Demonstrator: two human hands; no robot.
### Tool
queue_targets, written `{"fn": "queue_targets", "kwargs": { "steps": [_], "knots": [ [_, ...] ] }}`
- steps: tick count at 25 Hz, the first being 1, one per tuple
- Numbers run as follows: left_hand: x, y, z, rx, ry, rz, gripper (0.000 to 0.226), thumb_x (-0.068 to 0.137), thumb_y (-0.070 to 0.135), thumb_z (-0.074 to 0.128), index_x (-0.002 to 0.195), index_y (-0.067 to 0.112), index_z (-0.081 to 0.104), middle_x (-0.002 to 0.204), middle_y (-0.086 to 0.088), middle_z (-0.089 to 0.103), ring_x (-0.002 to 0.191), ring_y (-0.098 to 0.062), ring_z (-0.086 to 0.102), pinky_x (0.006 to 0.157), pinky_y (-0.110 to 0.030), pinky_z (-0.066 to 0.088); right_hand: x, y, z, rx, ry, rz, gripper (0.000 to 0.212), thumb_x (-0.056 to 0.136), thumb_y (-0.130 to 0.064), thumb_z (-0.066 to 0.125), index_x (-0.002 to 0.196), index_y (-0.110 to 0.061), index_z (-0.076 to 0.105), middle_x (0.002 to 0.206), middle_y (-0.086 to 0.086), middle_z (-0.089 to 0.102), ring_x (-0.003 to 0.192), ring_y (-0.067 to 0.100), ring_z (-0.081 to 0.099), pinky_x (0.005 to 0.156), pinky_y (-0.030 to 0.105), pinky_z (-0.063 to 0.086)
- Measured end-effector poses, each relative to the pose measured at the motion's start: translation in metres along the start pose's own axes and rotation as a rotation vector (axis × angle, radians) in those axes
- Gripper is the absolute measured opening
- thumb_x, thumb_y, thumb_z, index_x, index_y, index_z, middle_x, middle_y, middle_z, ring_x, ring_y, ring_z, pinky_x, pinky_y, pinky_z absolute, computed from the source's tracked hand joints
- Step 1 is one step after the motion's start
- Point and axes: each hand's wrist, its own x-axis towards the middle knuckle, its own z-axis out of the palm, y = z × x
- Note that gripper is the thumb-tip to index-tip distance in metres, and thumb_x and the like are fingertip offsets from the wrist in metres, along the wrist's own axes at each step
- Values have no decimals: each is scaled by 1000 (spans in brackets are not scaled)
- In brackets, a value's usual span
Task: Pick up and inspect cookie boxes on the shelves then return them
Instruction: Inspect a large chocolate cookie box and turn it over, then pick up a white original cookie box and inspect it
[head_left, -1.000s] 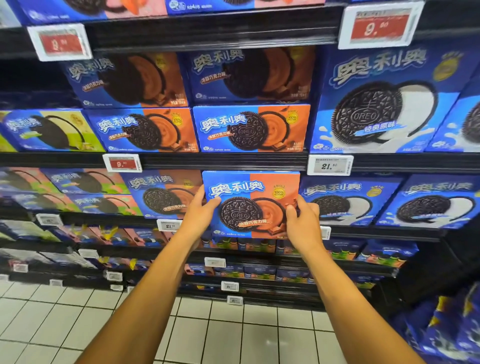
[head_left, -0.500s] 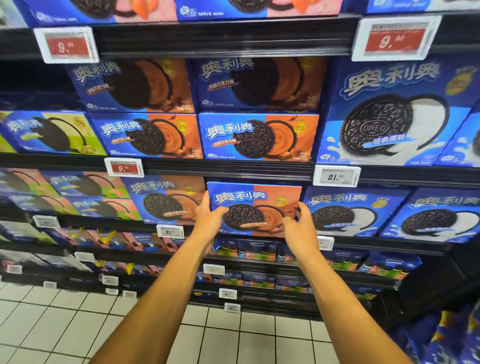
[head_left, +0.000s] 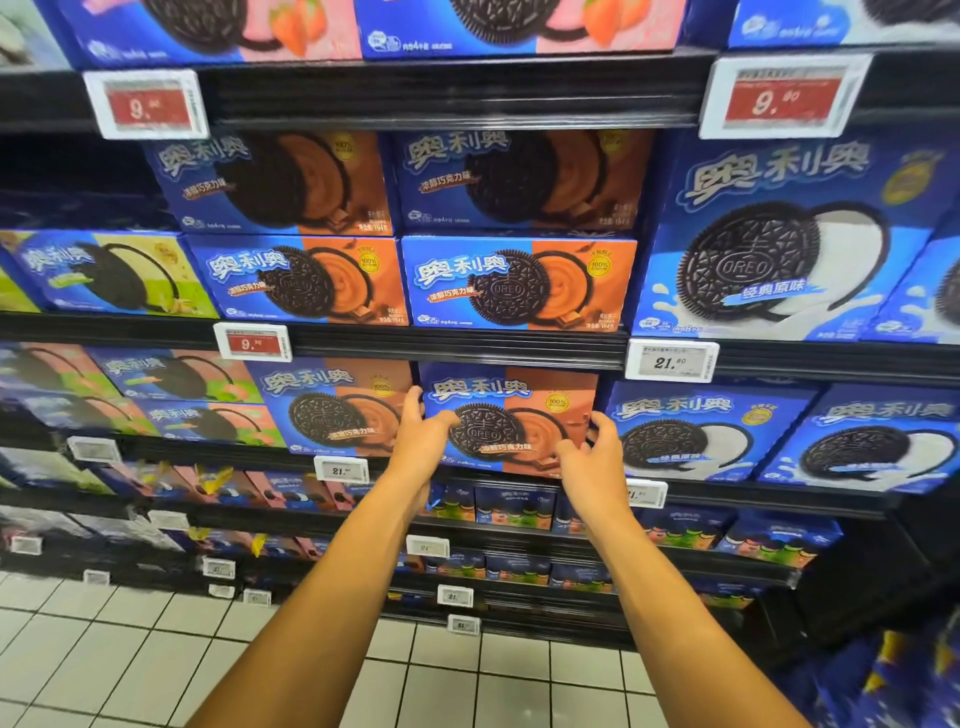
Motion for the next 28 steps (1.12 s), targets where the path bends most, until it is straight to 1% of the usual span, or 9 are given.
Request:
{"fn": "queue_targets", "kwargs": {
  "steps": [1,3,5,9,11,15,19,24,28],
  "knots": [
    [-1,2,0,-9,-3,-11,75,91,12,57,155,27,21,159,-1,30,142,-25,33,113,-44,31,0,0,0,1,-5,1,63,95,-16,60,150,-26,32,150,4,40,83,0,53,77,29,43],
    [-5,1,-1,-42,-34,-16,76,91,12,56,155,30,20,160,0,29,143,-25,33,115,-47,31,-2,-1,-3,18,-28,15,62,95,-14,60,150,-26,32,152,6,39,110,13,56,92,36,44],
    [-9,-2,-4,-50,-72,-20,75,90,12,56,154,31,22,159,1,32,141,-27,35,115,-53,32,-5,-5,-9,47,-51,36,63,95,-12,58,151,-23,32,153,7,42,132,21,47,102,38,42],
    [-18,-2,-10,-16,-120,-14,67,92,12,56,151,26,28,158,0,33,140,-27,36,111,-51,34,-11,-16,-26,48,-106,48,65,97,-9,58,155,-17,30,158,7,36,143,23,39,105,34,37],
    [-26,-1,-13,-4,-130,-5,62,94,14,56,150,25,31,155,0,32,139,-24,36,106,-44,35,-19,-20,-35,43,-98,35,60,98,-11,58,152,-16,35,157,7,38,142,23,40,113,40,37],
    [-42,14,-20,53,-198,59,40,96,20,57,136,23,50,141,-1,50,125,-20,49,102,-39,39,-44,-30,-57,101,-54,7,47,101,-16,55,146,-21,45,145,0,52,131,18,50,112,44,40],
    [-59,41,-16,101,-311,177,24,96,18,58,119,25,59,128,3,61,110,-8,56,102,-36,41,-66,-49,-88,154,-3,-83,32,102,-18,56,132,-28,54,130,-8,62,122,13,58,99,37,49],
    [-86,80,16,6,-406,303,16,97,13,56,103,27,62,112,4,70,102,-9,63,81,-24,46,-77,-79,-139,238,164,-217,21,100,-22,60,120,-28,62,121,-3,68,109,10,64,91,29,53],
    [-101,125,66,-14,-402,489,28,95,1,55,114,20,60,108,4,65,95,-5,60,78,-11,44,-62,-110,-184,148,245,-341,26,101,-9,55,125,-20,57,113,-4,67,91,7,62,76,15,50]
  ]
}}
